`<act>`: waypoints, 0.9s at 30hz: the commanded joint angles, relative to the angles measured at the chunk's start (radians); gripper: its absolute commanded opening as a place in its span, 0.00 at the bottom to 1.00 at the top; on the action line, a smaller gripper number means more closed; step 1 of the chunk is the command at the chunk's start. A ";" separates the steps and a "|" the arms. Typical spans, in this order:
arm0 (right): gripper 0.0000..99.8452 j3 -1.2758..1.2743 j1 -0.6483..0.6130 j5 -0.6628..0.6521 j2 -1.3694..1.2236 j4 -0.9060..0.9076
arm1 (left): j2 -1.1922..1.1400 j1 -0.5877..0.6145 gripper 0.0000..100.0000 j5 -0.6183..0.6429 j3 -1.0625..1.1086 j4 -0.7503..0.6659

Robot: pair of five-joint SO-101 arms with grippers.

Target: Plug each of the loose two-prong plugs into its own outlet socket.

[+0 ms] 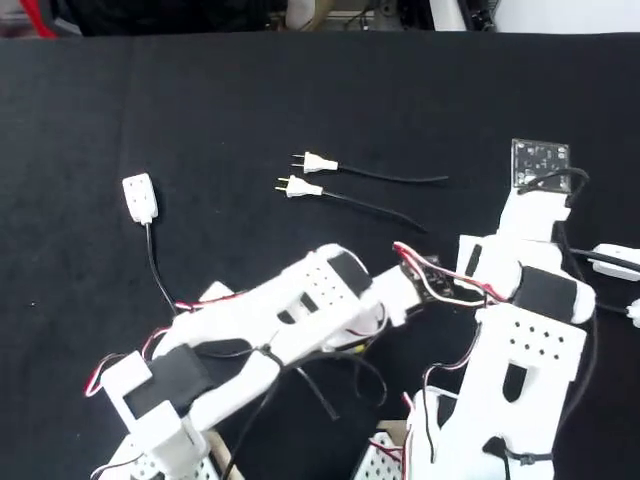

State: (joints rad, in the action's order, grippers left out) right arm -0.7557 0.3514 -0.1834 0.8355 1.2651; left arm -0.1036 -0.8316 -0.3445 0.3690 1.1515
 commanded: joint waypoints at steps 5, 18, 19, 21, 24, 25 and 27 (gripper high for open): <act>0.01 0.051 0.014 -0.005 0.001 0.005 | 0.054 -0.012 0.08 0.021 -0.033 -0.005; 0.01 0.048 0.014 -0.003 0.001 0.005 | 0.055 0.153 0.22 -0.020 -0.163 0.087; 0.01 0.048 0.014 -0.003 0.001 0.005 | 0.055 0.174 0.22 -0.049 -0.188 0.115; 0.01 0.048 0.014 -0.005 0.001 0.005 | 0.051 0.216 0.22 -0.092 -0.223 0.161; 0.01 0.048 0.014 -0.005 0.001 0.005 | 0.043 0.302 0.22 -0.158 -0.239 0.149; 0.01 0.048 0.014 -0.005 0.001 0.005 | 0.043 0.334 0.22 -0.172 -0.237 0.127; 0.01 0.048 0.014 -0.003 0.001 0.005 | 0.038 0.392 0.22 -0.189 -0.237 0.087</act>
State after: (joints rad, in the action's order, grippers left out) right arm -0.7557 0.3529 -0.1834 0.8355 1.2651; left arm -0.0974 -0.5508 -0.4856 0.1834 1.2927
